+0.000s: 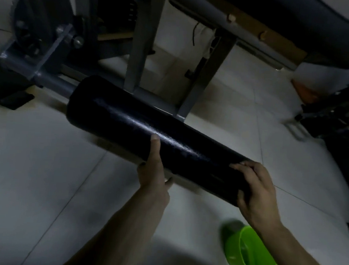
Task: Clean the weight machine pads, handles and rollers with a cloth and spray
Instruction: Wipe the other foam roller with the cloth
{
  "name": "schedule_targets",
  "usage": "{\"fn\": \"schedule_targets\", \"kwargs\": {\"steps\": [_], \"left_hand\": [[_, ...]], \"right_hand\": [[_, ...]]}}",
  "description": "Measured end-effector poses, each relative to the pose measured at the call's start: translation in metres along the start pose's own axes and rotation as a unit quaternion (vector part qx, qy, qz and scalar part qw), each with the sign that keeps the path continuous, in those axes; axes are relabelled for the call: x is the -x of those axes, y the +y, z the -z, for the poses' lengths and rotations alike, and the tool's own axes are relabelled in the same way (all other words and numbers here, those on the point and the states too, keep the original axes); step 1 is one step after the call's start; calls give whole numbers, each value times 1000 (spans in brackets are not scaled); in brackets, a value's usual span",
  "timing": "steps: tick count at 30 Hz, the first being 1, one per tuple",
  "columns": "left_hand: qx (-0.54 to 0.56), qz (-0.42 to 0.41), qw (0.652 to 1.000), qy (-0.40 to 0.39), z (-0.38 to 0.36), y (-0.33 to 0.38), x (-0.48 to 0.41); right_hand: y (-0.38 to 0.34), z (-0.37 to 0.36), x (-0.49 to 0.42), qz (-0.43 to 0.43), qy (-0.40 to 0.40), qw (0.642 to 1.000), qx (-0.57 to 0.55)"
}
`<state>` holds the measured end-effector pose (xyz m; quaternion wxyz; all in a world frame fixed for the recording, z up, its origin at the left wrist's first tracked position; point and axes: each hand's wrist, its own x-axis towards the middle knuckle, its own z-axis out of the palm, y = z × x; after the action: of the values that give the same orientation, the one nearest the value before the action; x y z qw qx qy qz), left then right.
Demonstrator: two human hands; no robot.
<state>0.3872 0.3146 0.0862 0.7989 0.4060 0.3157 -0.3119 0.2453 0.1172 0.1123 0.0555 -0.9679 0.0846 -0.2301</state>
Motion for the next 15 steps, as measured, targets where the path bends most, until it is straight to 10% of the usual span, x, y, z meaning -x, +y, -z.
{"fn": "schedule_targets", "kwargs": {"steps": [7, 15], "left_hand": [[-28, -2, 999, -28, -20, -34, 0], [7, -26, 999, -38, -19, -39, -3]], "right_hand": [[3, -1, 29, -133, 115, 983, -60], [-40, -26, -25, 7, 14, 997, -82]]}}
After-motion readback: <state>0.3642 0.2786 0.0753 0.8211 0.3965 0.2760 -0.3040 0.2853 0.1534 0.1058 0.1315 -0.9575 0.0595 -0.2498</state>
